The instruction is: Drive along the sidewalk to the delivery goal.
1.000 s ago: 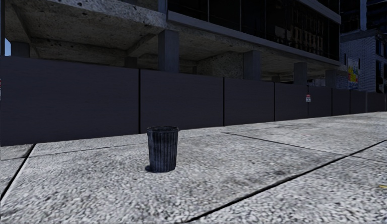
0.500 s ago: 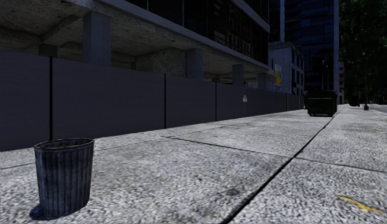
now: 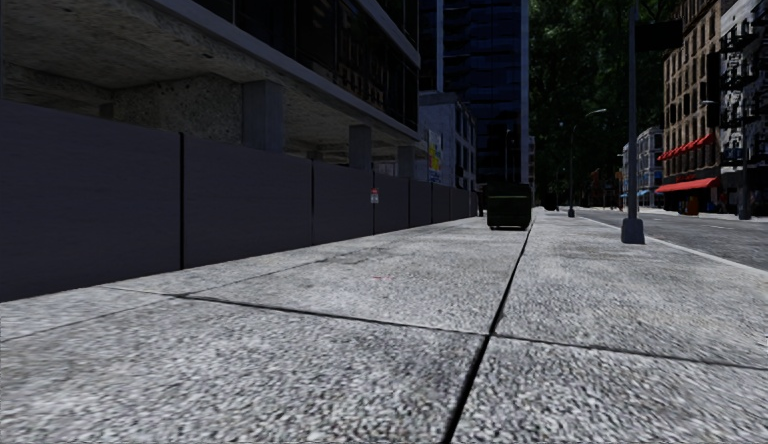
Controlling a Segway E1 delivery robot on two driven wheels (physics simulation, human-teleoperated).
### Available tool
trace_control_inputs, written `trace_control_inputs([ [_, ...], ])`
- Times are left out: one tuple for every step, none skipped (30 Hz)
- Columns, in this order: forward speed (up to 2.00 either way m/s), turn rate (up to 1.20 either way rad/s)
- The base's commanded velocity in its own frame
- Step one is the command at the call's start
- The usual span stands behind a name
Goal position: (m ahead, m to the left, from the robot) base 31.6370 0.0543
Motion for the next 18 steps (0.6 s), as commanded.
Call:
trace_control_inputs([
  [2.00, -0.69],
  [2.00, -0.69],
  [2.00, -0.69],
  [2.00, -0.68],
  [2.00, -0.64],
  [2.00, -0.64],
  [2.00, -0.62],
  [2.00, -0.60],
  [2.00, -0.51],
  [2.00, -0.43],
  [2.00, -0.43],
  [2.00, -0.41],
  [2.00, -0.41],
  [2.00, -0.41],
  [2.00, -0.41],
  [2.00, -0.41],
  [2.00, -0.41],
  [2.00, -0.41],
])
